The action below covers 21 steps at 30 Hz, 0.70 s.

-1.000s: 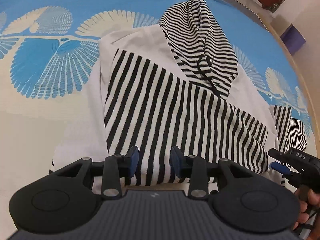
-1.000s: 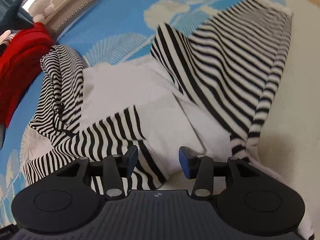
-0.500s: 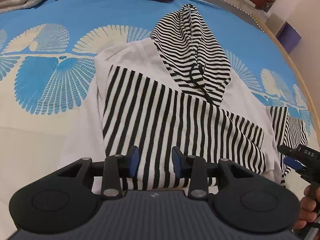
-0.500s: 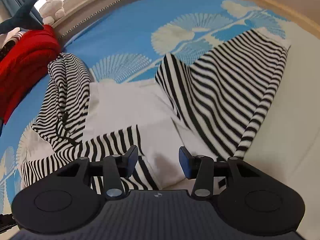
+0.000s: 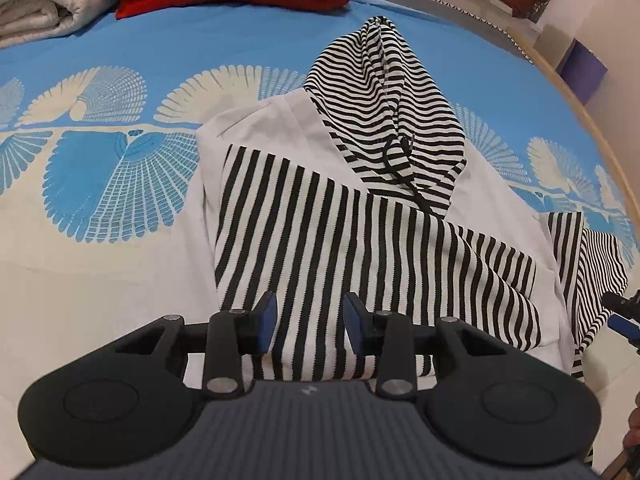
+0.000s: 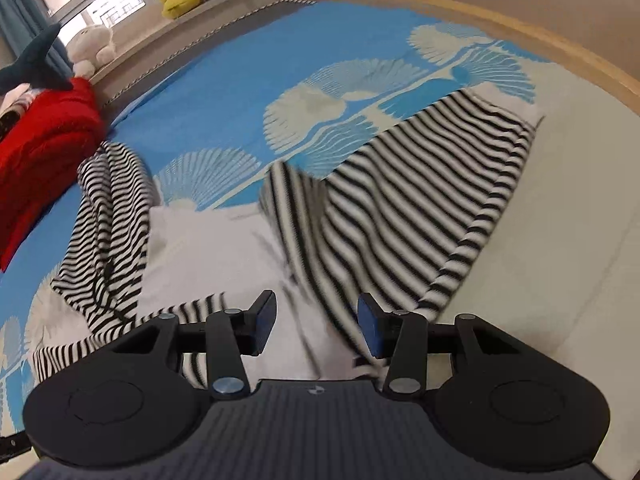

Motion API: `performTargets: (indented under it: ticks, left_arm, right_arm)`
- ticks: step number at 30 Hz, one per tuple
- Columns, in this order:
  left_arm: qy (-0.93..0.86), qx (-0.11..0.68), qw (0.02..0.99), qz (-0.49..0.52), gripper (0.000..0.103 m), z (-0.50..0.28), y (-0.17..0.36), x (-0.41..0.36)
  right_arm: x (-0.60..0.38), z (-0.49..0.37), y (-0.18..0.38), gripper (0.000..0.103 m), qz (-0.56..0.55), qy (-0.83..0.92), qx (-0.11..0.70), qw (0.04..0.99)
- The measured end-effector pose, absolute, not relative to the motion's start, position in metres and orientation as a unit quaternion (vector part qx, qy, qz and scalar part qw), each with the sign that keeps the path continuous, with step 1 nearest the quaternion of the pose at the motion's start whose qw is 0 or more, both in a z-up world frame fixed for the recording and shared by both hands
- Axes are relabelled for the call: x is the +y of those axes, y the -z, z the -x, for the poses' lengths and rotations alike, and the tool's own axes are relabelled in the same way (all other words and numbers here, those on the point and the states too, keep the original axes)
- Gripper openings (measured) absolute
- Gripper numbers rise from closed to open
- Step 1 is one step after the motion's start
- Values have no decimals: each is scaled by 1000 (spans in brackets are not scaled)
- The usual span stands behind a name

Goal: Fold small clothes

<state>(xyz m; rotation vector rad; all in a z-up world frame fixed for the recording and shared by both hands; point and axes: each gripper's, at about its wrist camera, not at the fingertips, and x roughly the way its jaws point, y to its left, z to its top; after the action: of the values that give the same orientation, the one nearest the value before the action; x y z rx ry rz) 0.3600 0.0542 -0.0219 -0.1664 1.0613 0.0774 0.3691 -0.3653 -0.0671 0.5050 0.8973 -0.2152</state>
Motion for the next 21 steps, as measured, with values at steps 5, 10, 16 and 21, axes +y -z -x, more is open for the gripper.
performTargets:
  ticks: [5,10,16,21]
  left_arm:
    - [-33,506,859,67,40,-362,26,41]
    - [-29,511,857,60,40,-363,32,31]
    - [-23,517,854,55,40,-366,37,25]
    - [-24,522,851,56,40,-369,41,25]
  right_arm:
    - [-390,-363,68,47,-238,113,420,868]
    - [-417,-359,73,47,-238,124,413,870]
    - [-467,-355,79,39,-262,149,388,871]
    - [-522,-356,94,43,-295,187,365,863]
